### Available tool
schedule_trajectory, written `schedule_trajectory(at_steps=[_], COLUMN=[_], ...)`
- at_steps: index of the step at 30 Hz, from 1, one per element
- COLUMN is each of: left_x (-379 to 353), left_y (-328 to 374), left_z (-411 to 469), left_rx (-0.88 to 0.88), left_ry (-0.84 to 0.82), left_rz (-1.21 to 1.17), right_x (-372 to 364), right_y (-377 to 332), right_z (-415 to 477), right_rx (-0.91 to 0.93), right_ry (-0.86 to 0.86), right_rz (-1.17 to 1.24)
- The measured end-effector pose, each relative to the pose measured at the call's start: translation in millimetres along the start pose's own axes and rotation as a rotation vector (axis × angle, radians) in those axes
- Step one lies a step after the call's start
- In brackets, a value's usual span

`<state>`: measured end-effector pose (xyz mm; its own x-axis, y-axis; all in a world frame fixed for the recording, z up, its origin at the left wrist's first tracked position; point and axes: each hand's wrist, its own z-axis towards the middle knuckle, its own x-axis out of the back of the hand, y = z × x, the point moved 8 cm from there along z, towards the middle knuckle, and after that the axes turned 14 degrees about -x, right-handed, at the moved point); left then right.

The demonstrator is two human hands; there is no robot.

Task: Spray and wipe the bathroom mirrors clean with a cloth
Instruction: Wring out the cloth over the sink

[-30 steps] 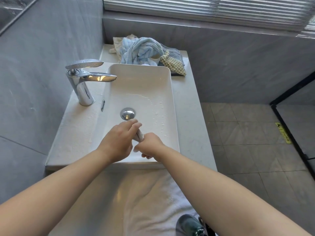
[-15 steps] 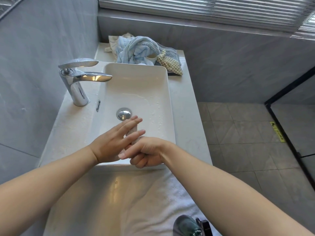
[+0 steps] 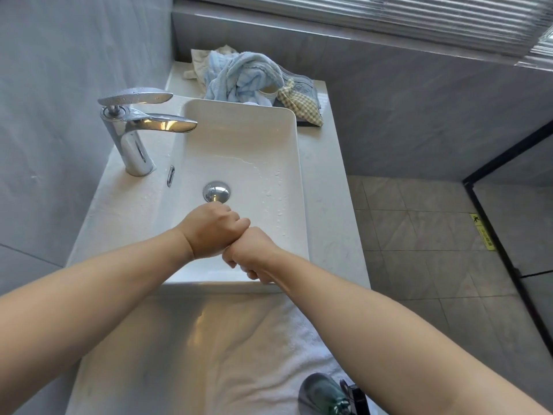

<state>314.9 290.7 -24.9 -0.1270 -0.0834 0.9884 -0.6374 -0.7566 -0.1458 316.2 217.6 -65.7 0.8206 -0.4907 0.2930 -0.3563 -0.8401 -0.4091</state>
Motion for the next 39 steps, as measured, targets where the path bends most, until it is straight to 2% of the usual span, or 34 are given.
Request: schedule_trajectory(at_steps=[6, 8, 11, 18, 21, 25, 28, 31, 34, 39], left_x=[-19, -24, -40, -63, -60, -48, -40, -35, -21, 24], left_y=[-2, 1, 6, 25, 31, 24, 9, -1, 0, 14], left_z=[7, 3, -9, -28, -29, -29, -46, -64, -71, -81], left_rx=[0.399, 0.523, 0.721, 1.005, 1.015, 0.943, 1.097, 1.252, 1.296, 1.360], left_ry=[-0.416, -0.398, -0.341, -0.134, -0.084, -0.042, 0.193, 0.462, 0.566, 0.778], left_rz=[-0.101, -0.232, -0.552, -1.279, -1.406, -1.350, -1.435, -1.531, -1.436, -1.317], right_x=[24, 26, 24, 17, 19, 28, 35, 44, 47, 43], right_y=[-8, -10, -14, -22, -22, -16, -7, -4, -5, 0], right_z=[3, 3, 2, 0, 0, 3, 7, 5, -7, -37], right_rx=[0.153, 0.195, 0.283, 0.451, 0.473, 0.389, 0.281, 0.315, 0.416, 0.462], right_ry=[0.330, 0.412, 0.482, 0.524, 0.521, 0.513, 0.452, 0.460, 0.474, 0.263], right_rz=[-0.404, -0.560, -0.772, -1.062, -1.059, -0.946, -0.768, -0.601, -0.508, -0.396])
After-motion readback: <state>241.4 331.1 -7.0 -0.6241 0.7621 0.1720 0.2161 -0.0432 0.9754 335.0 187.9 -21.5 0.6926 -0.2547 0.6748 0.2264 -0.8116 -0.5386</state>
